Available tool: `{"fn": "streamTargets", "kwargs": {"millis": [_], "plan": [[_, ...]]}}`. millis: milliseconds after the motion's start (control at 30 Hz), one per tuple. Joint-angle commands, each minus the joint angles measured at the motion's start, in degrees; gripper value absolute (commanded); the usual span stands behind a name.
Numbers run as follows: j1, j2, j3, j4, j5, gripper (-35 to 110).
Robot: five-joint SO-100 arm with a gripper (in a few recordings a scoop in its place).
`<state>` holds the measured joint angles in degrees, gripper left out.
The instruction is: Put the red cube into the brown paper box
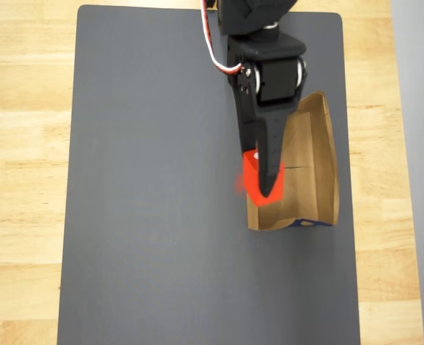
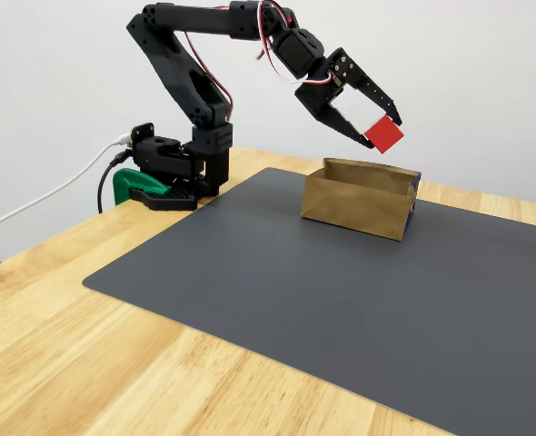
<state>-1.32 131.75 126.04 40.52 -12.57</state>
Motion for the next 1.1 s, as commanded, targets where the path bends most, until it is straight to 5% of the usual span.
{"fn": "streamTargets", "kwargs": {"millis": [0,533,1067], "plan": [[-3.34,2.90,1.67,-1.58,1.49,0],[-8.35,-11.34,3.60,-6.59,1.76,1],[-7.91,-13.45,3.25,-5.89,2.37,28]]}}
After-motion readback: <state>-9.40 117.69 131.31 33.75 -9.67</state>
